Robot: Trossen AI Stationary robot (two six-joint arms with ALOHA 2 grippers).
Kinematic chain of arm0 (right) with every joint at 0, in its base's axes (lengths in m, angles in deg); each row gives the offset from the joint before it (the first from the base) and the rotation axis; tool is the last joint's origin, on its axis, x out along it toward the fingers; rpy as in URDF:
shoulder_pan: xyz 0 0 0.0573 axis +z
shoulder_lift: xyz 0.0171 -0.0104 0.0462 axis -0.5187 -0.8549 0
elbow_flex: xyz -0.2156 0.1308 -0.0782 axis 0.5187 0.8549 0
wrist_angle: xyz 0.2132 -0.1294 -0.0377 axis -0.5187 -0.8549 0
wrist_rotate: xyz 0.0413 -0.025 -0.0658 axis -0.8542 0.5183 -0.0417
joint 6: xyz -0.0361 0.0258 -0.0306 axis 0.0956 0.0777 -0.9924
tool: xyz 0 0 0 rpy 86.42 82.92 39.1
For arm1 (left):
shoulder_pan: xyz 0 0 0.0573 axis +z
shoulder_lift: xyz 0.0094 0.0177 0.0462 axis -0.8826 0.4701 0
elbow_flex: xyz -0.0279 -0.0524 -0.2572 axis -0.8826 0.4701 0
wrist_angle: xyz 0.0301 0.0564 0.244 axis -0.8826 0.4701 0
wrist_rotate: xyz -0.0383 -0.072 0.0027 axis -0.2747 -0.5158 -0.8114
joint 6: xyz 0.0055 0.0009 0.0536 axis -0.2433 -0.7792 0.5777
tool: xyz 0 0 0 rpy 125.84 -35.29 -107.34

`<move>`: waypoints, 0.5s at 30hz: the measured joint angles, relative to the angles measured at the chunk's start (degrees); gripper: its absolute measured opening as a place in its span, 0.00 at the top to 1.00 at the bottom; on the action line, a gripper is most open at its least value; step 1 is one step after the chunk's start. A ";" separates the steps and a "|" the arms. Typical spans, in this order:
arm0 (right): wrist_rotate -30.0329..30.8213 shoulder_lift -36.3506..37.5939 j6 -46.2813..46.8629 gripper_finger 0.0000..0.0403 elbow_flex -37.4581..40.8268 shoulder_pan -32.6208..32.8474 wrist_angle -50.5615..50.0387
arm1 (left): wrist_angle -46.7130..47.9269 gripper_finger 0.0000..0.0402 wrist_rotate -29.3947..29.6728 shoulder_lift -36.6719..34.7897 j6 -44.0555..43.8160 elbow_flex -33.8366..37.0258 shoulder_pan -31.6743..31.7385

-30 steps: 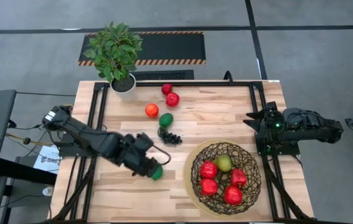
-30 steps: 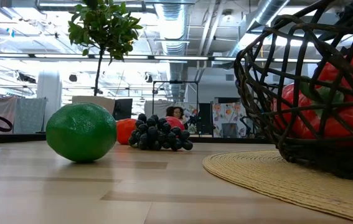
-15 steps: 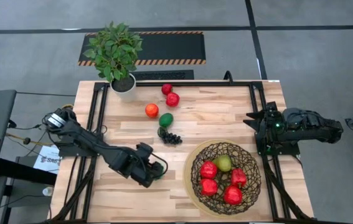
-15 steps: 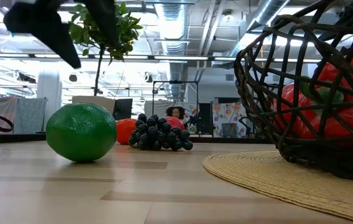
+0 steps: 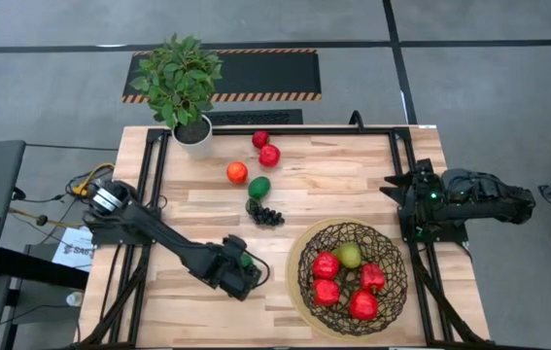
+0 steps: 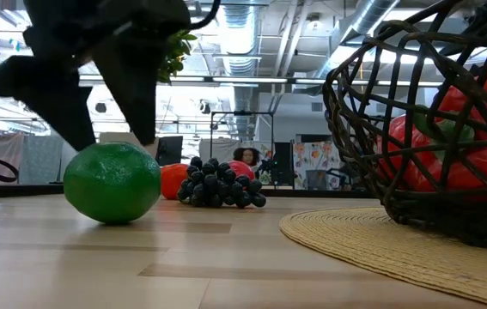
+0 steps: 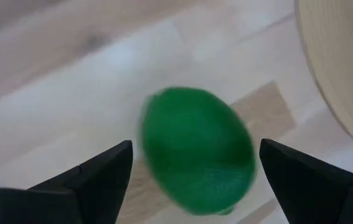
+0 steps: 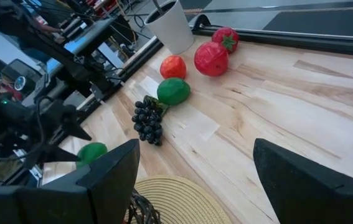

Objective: Build produce basket
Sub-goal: Put the bottom green lime into the black wire basket

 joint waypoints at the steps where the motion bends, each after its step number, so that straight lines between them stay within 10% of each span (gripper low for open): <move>1: 0.01 0.03 0.00 0.17 0.00 0.00 -0.01 | -0.89 0.17 -0.26 0.58 0.01 -0.01 -0.03; 15: 0.00 0.04 0.00 0.17 0.00 0.00 0.00 | -1.45 0.19 -5.63 4.77 -1.31 0.06 -0.60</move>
